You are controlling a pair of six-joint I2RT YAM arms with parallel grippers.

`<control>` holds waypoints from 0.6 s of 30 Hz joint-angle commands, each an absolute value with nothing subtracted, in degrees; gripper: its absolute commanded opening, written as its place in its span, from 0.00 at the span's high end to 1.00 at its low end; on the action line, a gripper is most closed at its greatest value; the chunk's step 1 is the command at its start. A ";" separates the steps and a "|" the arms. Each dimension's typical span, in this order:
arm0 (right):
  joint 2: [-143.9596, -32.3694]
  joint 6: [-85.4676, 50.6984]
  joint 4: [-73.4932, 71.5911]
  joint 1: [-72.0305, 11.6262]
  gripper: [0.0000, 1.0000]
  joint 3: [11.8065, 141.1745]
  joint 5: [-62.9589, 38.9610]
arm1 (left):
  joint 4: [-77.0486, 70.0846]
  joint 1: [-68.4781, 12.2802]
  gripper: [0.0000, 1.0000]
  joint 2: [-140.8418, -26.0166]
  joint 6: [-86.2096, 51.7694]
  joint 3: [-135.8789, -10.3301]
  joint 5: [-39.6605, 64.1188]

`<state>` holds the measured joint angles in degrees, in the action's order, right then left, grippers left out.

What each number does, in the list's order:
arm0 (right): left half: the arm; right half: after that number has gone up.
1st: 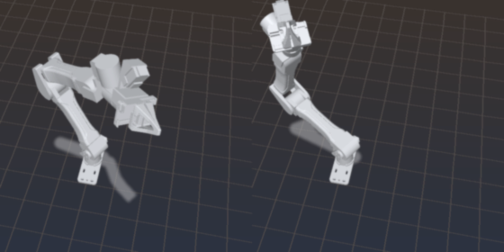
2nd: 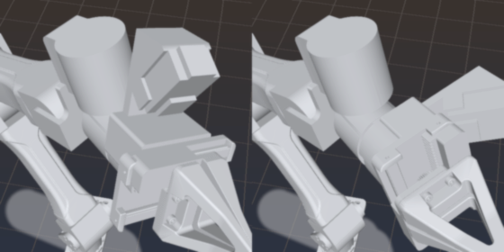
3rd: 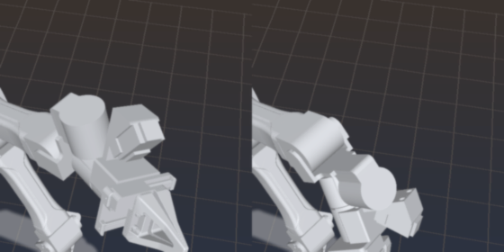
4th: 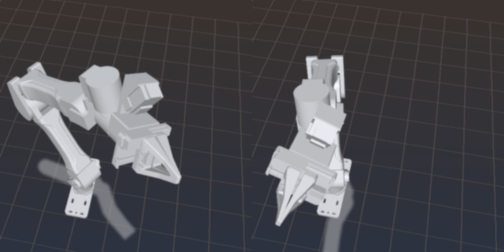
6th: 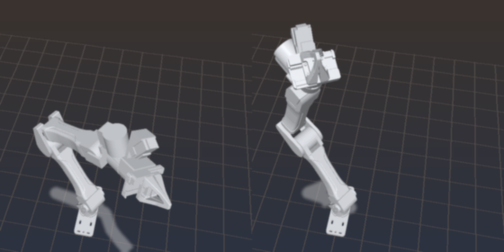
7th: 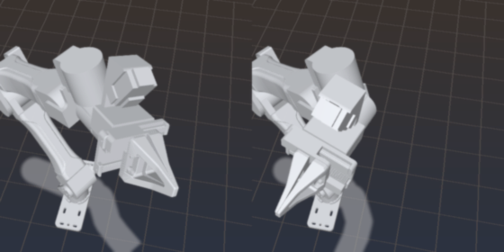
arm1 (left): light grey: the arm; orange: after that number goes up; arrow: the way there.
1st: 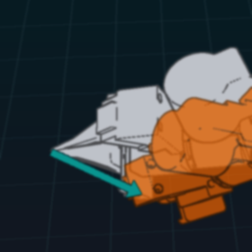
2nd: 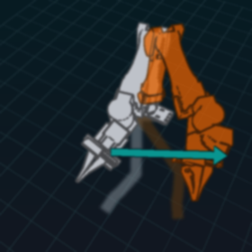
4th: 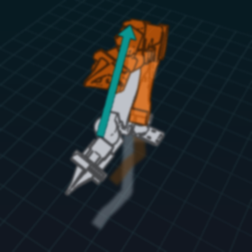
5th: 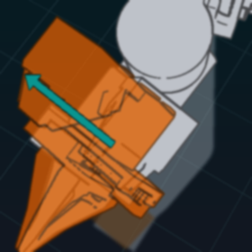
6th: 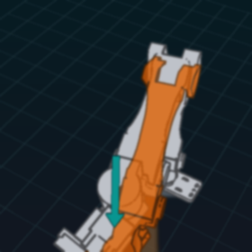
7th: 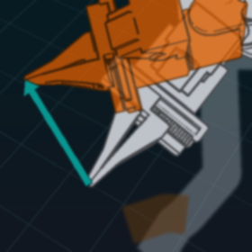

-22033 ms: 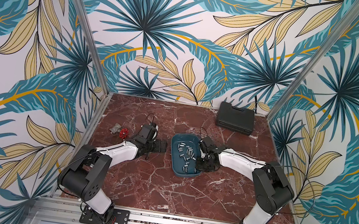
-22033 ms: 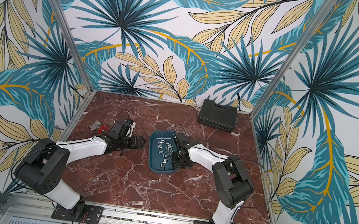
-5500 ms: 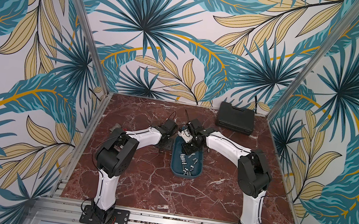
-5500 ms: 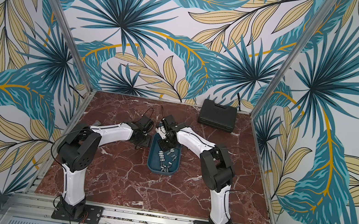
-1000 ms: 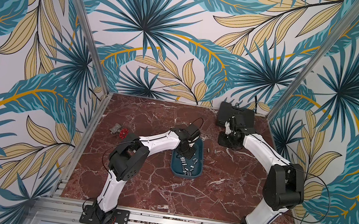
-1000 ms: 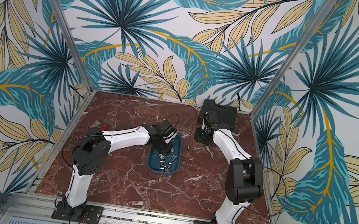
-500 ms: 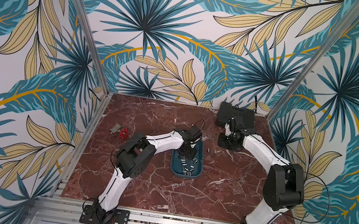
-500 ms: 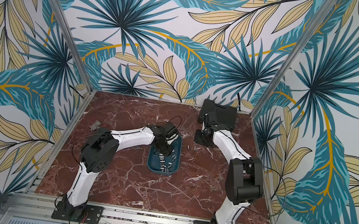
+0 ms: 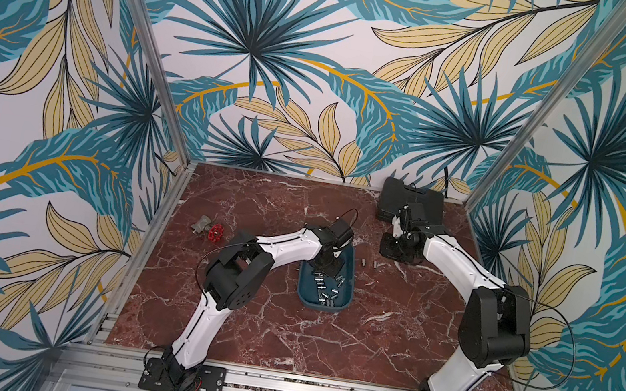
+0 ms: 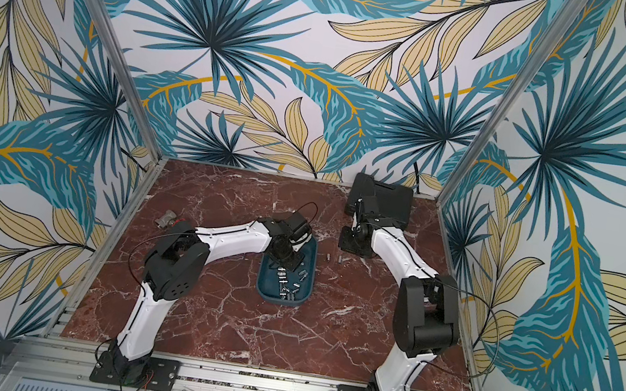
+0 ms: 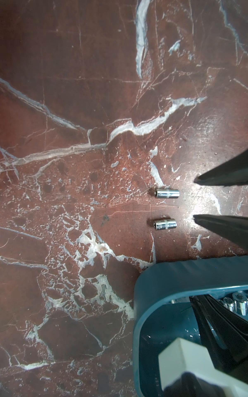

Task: Take out the socket from the storage box
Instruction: Pick up the socket head from the storage box, then place the socket head at the center of the board.

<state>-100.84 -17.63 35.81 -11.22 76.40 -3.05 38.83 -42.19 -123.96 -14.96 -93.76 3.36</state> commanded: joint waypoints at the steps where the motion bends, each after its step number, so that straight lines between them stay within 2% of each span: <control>1: -99.83 -18.31 35.93 -10.98 0.74 75.32 -3.60 | 38.54 -41.93 0.87 -119.77 -15.46 -93.17 1.56; 6: -99.80 -18.16 36.04 -10.99 0.74 75.32 -3.78 | 38.03 -38.53 0.87 -112.48 -16.46 -91.18 0.69; 11: -100.06 -18.26 35.73 -10.99 0.74 75.23 -4.25 | 35.34 -31.55 0.86 -104.13 -17.88 -82.70 0.18; 18: -100.79 -18.60 35.42 -10.98 0.74 75.32 -5.42 | 37.95 -22.98 0.86 -104.46 -19.75 -77.42 2.11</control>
